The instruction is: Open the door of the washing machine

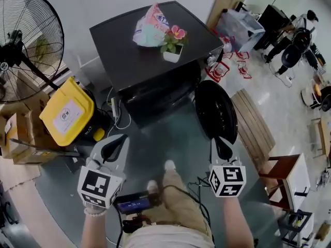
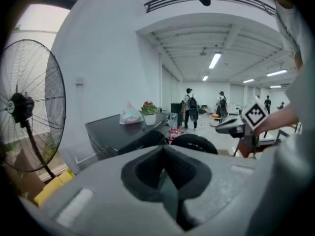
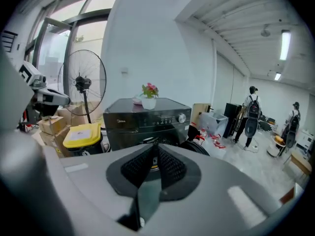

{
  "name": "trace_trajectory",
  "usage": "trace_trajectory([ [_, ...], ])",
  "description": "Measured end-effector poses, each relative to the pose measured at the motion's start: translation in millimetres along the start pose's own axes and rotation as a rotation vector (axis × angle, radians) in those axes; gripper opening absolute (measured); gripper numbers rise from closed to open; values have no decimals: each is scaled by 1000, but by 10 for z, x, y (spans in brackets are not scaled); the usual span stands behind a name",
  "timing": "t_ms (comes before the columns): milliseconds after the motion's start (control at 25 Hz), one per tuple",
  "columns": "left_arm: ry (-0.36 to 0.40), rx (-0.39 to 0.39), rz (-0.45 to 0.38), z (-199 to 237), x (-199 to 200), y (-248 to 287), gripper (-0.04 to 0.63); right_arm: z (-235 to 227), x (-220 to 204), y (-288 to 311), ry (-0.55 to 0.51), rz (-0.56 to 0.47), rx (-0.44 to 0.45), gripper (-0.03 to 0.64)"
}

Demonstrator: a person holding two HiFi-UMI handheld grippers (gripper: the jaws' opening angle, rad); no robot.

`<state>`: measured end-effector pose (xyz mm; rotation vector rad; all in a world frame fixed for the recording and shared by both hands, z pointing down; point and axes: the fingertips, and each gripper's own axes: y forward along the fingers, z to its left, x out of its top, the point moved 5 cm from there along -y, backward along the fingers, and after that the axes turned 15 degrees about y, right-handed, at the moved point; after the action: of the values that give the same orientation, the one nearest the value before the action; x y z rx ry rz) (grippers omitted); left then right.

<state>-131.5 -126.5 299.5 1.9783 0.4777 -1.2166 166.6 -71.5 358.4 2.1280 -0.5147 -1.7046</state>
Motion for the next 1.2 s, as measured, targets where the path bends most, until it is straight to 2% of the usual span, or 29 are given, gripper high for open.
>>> trace_trajectory([
  [240,36,21,-55,4,205,-384,-6,415,213,-392,-40,-70,82,21],
  [480,41,37,-84,-36,246,-658,-5,679,292,-635,-57,-124,136,11],
  [800,46,57,-92,-136,260,-933,-5,857,265,-804,-63,-136,179,6],
  [1200,43,52,-88,-200,221,-977,-5,903,240,-848,-64,-134,198,5],
])
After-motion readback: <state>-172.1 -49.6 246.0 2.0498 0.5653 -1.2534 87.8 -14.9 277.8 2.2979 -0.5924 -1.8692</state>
